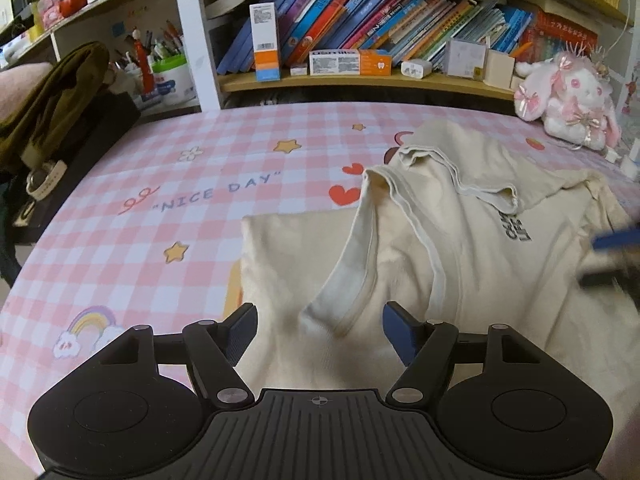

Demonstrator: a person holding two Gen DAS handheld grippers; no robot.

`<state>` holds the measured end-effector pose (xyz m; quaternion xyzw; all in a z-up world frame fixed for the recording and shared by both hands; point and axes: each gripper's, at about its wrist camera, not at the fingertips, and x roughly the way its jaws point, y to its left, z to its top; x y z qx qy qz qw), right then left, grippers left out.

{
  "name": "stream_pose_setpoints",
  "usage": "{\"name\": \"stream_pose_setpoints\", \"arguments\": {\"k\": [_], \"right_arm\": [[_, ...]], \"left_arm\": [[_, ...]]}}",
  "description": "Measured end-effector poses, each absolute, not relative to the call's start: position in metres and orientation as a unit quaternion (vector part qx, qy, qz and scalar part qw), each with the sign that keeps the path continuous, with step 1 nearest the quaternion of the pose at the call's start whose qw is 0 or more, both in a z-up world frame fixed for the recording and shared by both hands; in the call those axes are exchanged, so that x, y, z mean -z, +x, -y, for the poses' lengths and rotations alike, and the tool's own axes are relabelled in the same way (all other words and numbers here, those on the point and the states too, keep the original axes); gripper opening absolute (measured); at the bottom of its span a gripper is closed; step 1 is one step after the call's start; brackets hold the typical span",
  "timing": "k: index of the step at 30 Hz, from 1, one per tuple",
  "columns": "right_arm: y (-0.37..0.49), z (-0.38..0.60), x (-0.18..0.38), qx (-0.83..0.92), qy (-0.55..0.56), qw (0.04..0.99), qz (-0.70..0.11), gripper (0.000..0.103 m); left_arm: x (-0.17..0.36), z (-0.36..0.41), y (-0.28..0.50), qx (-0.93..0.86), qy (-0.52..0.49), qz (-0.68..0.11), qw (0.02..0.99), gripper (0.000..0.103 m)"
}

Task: Fold clothes
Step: 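Release the T-shirt onto the mat with both grippers, then grasp the collar with the left gripper while the right gripper grasps the collar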

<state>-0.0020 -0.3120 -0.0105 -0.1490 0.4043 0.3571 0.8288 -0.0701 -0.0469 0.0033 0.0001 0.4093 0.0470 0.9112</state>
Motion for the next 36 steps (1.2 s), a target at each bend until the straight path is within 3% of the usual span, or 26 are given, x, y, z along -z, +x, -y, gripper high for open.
{"name": "stream_pose_setpoints", "arguments": {"k": [12,14,15,16,17,23,27,29,33,36], "right_arm": [[0.058,0.218,-0.007,-0.476,-0.276,0.780,-0.298,0.053],[0.062,0.199,-0.004,-0.515,-0.332,0.746,-0.260,0.056],[0.062,0.190,-0.002,-0.540,-0.371,0.719,-0.233,0.057],[0.060,0.183,0.000,-0.563,-0.413,0.688,-0.201,0.062],[0.058,0.177,0.002,-0.580,-0.456,0.653,-0.171,0.067],[0.064,0.144,0.007,-0.617,-0.600,0.501,-0.086,0.070],[0.078,0.123,0.006,-0.626,-0.635,0.446,-0.076,0.074],[0.081,0.111,0.008,-0.626,-0.656,0.416,-0.073,0.082],[0.086,0.084,0.017,-0.637,-0.677,0.359,-0.080,0.081],[0.085,0.068,0.026,-0.650,-0.688,0.310,-0.087,0.070]], "left_arm": [[-0.002,0.036,-0.104,-0.024,-0.049,-0.416,0.908,0.067],[0.004,0.039,-0.103,-0.017,-0.050,-0.430,0.901,0.054],[0.008,0.040,-0.102,-0.014,-0.049,-0.438,0.898,0.038],[0.011,0.041,-0.099,-0.014,-0.049,-0.446,0.894,0.013],[0.013,0.042,-0.098,-0.017,-0.048,-0.449,0.892,0.002],[-0.035,0.067,-0.127,-0.026,0.056,-0.342,0.938,0.002],[-0.023,0.070,-0.136,-0.020,0.050,-0.355,0.933,0.002],[-0.014,0.070,-0.140,-0.018,0.044,-0.365,0.930,0.002],[-0.002,0.067,-0.144,-0.024,0.022,-0.376,0.926,0.002],[0.004,0.063,-0.146,-0.030,0.001,-0.382,0.923,0.002]]}}
